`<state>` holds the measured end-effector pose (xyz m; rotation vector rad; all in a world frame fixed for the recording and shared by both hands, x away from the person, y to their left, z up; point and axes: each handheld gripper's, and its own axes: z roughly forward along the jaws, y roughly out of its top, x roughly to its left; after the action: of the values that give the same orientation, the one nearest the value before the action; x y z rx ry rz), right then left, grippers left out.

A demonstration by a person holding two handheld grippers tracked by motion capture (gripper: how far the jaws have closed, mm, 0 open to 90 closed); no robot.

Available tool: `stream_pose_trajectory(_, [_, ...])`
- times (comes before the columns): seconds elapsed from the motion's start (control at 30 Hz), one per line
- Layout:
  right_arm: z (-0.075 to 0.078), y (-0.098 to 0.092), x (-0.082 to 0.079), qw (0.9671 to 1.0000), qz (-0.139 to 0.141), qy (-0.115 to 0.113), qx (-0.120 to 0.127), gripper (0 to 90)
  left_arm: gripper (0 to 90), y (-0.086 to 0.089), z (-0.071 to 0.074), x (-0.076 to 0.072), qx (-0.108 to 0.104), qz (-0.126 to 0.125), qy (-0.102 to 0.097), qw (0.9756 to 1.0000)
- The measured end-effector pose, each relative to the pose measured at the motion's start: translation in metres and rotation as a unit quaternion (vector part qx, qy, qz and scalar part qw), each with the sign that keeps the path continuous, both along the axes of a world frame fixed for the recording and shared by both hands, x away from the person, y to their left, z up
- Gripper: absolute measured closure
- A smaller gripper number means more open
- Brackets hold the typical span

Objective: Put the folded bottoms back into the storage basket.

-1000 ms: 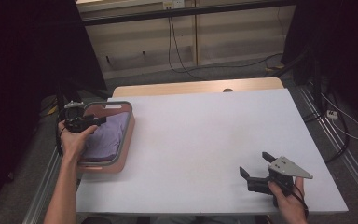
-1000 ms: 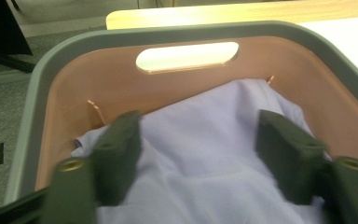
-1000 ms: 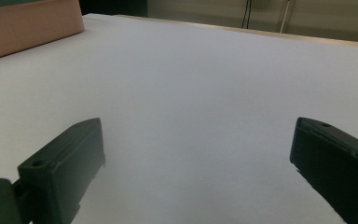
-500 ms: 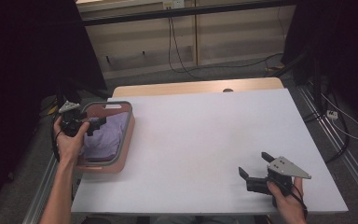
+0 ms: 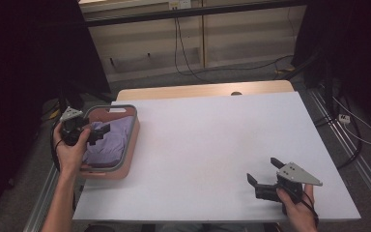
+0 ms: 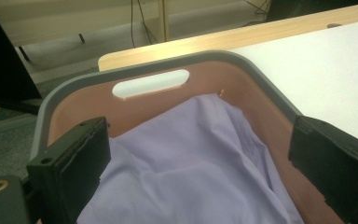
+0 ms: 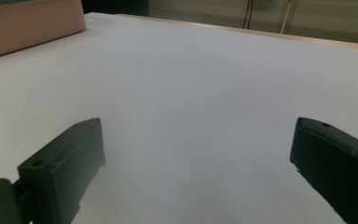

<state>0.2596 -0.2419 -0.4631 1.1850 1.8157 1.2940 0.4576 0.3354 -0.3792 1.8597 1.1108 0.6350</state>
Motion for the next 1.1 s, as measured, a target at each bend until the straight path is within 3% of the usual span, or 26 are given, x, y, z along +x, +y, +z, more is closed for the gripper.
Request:
stream_pose_trajectory(0.3, [0.000, -0.001, 0.000, 1.0000, -0.004, -0.001, 0.002, 2.8, 6.3, -0.003, 0.013, -0.014, -0.004, 0.000, -0.007, 1.0000])
stream_pose_trajectory(0.37, [0.000, -0.001, 0.001, 1.0000, -0.004, -0.002, 0.003, 2.8, 6.9, -0.003, 0.015, -0.019, -0.009, 0.010, -0.003, 0.9999])
stream_pose_trajectory(0.47, [0.001, 0.000, 0.000, 1.0000, -0.002, -0.002, 0.002, 2.8, 10.8, -0.003, 0.015, -0.026, -0.005, 0.019, -0.013, 0.9997])
stream_pose_trajectory(0.6, [0.001, 0.000, 0.000, 1.0000, -0.002, -0.002, 0.003, 2.7, 10.9, -0.001, 0.013, -0.033, -0.026, 0.022, -0.006, 0.9994])
stream_pose_trajectory(0.67, [0.000, 0.000, 0.001, 1.0000, 0.000, -0.002, 0.000, 2.8, 10.3, -0.004, 0.013, -0.038, -0.013, 0.016, -0.010, 0.9997])
stream_pose_trajectory(0.77, [0.000, 0.001, 0.001, 1.0000, 0.005, -0.001, 0.001, 2.8, 8.7, -0.007, 0.013, -0.045, -0.015, 0.000, -0.011, 0.9998])
stream_pose_trajectory(0.97, [0.001, 0.000, 0.000, 1.0000, 0.003, -0.004, 0.002, 2.8, 7.8, -0.014, 0.012, -0.059, 0.002, -0.009, -0.008, 0.9999])
stream_pose_trajectory(1.1, [0.001, 0.001, 0.000, 1.0000, 0.003, -0.004, 0.001, 2.7, 7.8, -0.017, 0.011, -0.068, 0.000, -0.011, -0.011, 0.9999])
